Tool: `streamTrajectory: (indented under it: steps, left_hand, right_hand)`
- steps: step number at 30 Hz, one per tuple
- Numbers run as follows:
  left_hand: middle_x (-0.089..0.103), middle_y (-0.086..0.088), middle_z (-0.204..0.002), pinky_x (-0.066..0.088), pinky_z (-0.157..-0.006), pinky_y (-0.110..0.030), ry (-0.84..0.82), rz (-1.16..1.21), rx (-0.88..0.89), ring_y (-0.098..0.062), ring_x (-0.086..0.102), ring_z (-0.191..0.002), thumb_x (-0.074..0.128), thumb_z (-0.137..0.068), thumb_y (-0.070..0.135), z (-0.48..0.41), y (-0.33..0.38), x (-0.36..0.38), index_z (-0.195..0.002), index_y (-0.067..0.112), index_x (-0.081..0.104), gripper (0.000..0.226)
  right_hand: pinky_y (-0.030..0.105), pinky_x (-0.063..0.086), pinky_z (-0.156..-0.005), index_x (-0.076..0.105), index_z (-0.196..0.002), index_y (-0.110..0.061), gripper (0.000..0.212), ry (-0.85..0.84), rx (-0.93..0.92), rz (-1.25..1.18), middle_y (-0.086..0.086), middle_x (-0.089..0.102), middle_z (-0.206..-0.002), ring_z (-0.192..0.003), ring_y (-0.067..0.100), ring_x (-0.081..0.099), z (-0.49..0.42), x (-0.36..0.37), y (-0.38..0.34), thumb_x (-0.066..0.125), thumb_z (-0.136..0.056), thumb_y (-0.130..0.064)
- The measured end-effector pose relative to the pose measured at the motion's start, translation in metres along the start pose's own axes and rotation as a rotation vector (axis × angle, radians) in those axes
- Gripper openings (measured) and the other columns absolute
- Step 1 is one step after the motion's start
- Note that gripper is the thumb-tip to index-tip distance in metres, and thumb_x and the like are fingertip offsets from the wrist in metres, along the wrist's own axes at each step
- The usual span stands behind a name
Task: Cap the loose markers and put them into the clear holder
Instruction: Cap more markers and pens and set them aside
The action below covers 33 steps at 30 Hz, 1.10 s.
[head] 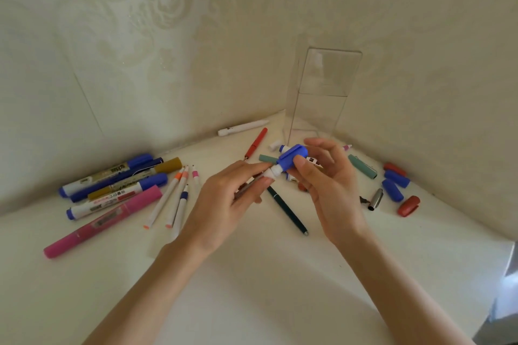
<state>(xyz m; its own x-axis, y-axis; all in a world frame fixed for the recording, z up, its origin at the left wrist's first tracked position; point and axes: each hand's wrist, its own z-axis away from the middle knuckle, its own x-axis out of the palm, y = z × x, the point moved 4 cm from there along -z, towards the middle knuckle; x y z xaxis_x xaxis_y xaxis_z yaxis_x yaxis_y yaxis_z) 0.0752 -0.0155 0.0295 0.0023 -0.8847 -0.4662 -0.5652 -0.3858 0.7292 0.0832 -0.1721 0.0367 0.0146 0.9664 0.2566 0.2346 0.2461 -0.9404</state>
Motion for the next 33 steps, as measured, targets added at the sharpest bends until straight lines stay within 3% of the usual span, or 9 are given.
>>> streamTrajectory:
  steps: [2,5,9,12,15,21,26,30,33]
  left_hand:
    - [0.064,0.012,-0.081,0.039,-0.054,-0.007,-0.025,0.059,-0.080,-0.009,0.061,-0.058,0.050,-0.089,0.033,0.001,0.000,0.003,-0.112,0.036,0.057,0.024]
    - [0.063,0.007,-0.073,0.036,-0.053,-0.009,-0.015,0.084,-0.113,-0.003,0.053,-0.053,0.050,-0.086,0.040,-0.001,0.000,0.003,-0.108,0.030,0.056,0.025]
    - [0.064,0.003,-0.075,0.037,-0.051,-0.015,-0.006,0.082,-0.102,-0.005,0.046,-0.053,0.049,-0.084,0.046,0.000,0.001,0.002,-0.102,0.028,0.058,0.027]
    - [0.063,0.003,-0.075,0.036,-0.050,-0.015,-0.016,0.059,-0.096,-0.005,0.045,-0.052,0.049,-0.085,0.044,0.001,0.000,0.002,-0.101,0.025,0.060,0.028]
    - [0.061,0.008,-0.073,0.034,-0.052,-0.007,-0.013,0.085,-0.116,0.001,0.049,-0.052,0.051,-0.085,0.038,0.002,0.001,0.002,-0.099,0.016,0.061,0.028]
    - [0.062,0.010,-0.069,0.033,-0.050,-0.008,0.000,0.139,-0.175,0.001,0.049,-0.050,0.055,-0.086,0.032,0.004,0.004,0.004,-0.091,0.014,0.061,0.019]
    - [0.063,-0.001,-0.065,0.027,-0.038,-0.022,0.039,0.685,-0.402,-0.013,0.040,-0.042,0.057,-0.080,0.032,0.004,0.009,0.005,-0.081,0.011,0.062,0.022]
    - [0.067,0.001,-0.069,0.034,-0.040,-0.019,0.066,0.371,-0.403,-0.011,0.045,-0.045,0.057,-0.088,0.026,0.008,0.000,-0.020,-0.084,0.012,0.061,0.015]
    - [0.069,0.006,-0.078,0.048,-0.056,-0.028,0.166,-0.218,-0.325,-0.012,0.060,-0.064,0.059,-0.086,0.036,0.009,-0.019,-0.059,-0.089,0.022,0.062,0.015]
  right_hand:
    - [0.022,0.049,-0.065,0.059,-0.095,-0.020,0.019,0.009,-0.036,0.071,0.002,0.068,-0.092,-0.080,0.018,0.064,-0.001,-0.003,-0.001,0.060,-0.086,-0.003]
    - [0.034,0.049,-0.076,0.063,-0.088,-0.021,0.017,0.060,-0.081,0.050,0.003,0.069,-0.092,-0.086,0.024,0.066,-0.003,-0.009,-0.003,0.061,-0.084,-0.005]
    - [0.029,0.052,-0.078,0.062,-0.088,-0.016,0.018,0.050,-0.057,-0.086,0.006,0.069,-0.090,-0.083,0.021,0.069,-0.006,-0.014,-0.006,0.057,-0.086,0.001]
    - [0.026,0.050,-0.071,0.064,-0.083,-0.021,0.020,-0.023,-0.064,0.042,0.001,0.069,-0.089,-0.082,0.018,0.065,-0.001,-0.005,-0.003,0.061,-0.082,-0.001]
    - [0.012,0.048,-0.060,0.058,-0.086,-0.009,0.018,-0.013,-0.100,0.130,0.009,0.063,-0.092,-0.072,0.002,0.066,0.003,0.003,-0.002,0.059,-0.083,0.009]
    - [0.012,0.048,-0.060,0.059,-0.085,-0.010,0.020,0.029,-0.142,0.118,0.006,0.063,-0.088,-0.071,0.000,0.066,0.008,0.005,-0.003,0.058,-0.083,0.009]
    - [0.012,0.046,-0.054,0.057,-0.088,-0.010,0.019,-0.014,-0.218,0.062,0.008,0.064,-0.088,-0.068,0.004,0.066,0.008,0.026,-0.015,0.054,-0.086,0.008]
    - [0.024,0.055,-0.077,0.062,-0.091,-0.011,0.015,-0.104,-0.175,0.226,-0.005,0.069,-0.089,-0.082,0.006,0.068,-0.001,0.036,-0.007,0.057,-0.087,0.003]
    - [0.021,0.047,-0.093,0.064,-0.111,-0.022,0.021,-0.237,-0.095,0.565,-0.018,0.066,-0.103,-0.102,-0.001,0.061,-0.007,0.036,0.009,0.052,-0.094,-0.019]
